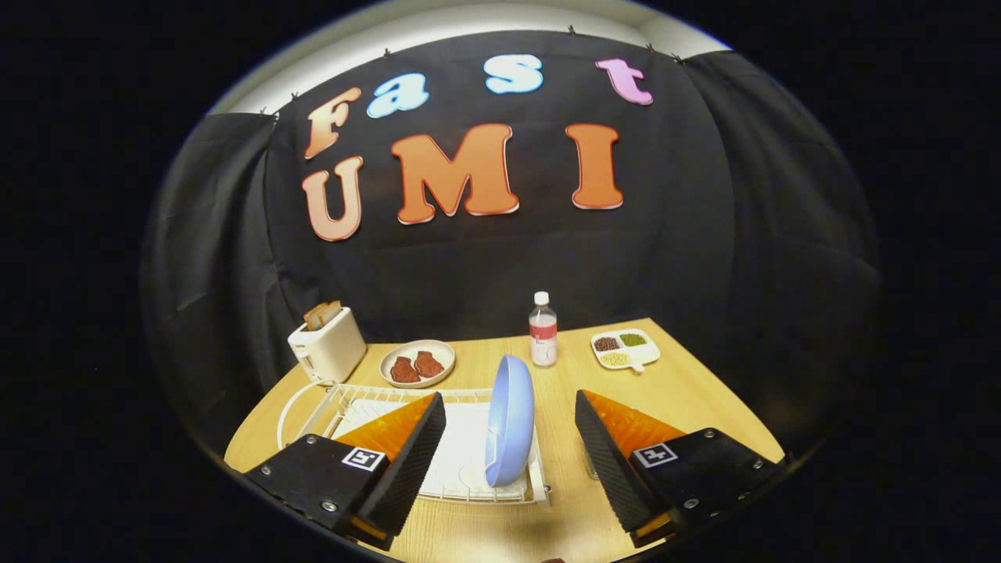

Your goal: Take the plate from the dish rack, then take the spoon from the basket and place it into the plate.

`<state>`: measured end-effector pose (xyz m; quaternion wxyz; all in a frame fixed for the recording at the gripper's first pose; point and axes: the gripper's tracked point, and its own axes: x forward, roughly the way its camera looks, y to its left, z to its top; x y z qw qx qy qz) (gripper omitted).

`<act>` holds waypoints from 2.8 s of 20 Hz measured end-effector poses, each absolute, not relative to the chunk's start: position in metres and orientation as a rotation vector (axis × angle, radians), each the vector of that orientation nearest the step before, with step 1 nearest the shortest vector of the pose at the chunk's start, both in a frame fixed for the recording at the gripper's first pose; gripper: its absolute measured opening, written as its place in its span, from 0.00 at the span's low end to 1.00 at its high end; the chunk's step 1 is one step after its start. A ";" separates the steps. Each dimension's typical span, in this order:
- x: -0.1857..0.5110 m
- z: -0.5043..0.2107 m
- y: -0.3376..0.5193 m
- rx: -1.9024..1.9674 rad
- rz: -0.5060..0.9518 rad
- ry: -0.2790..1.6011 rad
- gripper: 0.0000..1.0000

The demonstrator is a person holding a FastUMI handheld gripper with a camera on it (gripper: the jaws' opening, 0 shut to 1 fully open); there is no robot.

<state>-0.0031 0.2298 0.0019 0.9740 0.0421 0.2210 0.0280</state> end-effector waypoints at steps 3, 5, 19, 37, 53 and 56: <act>0.031 -0.024 0.228 0.025 0.020 0.531 0.99; 0.046 -0.040 0.231 0.022 0.014 0.603 0.99; 0.058 -0.073 0.213 -0.104 -0.190 0.832 0.22; -0.082 -0.020 0.263 0.169 0.008 0.754 0.22; -0.203 -0.164 0.308 0.690 0.065 0.956 0.21; -0.191 -0.181 0.320 0.783 0.073 0.979 0.21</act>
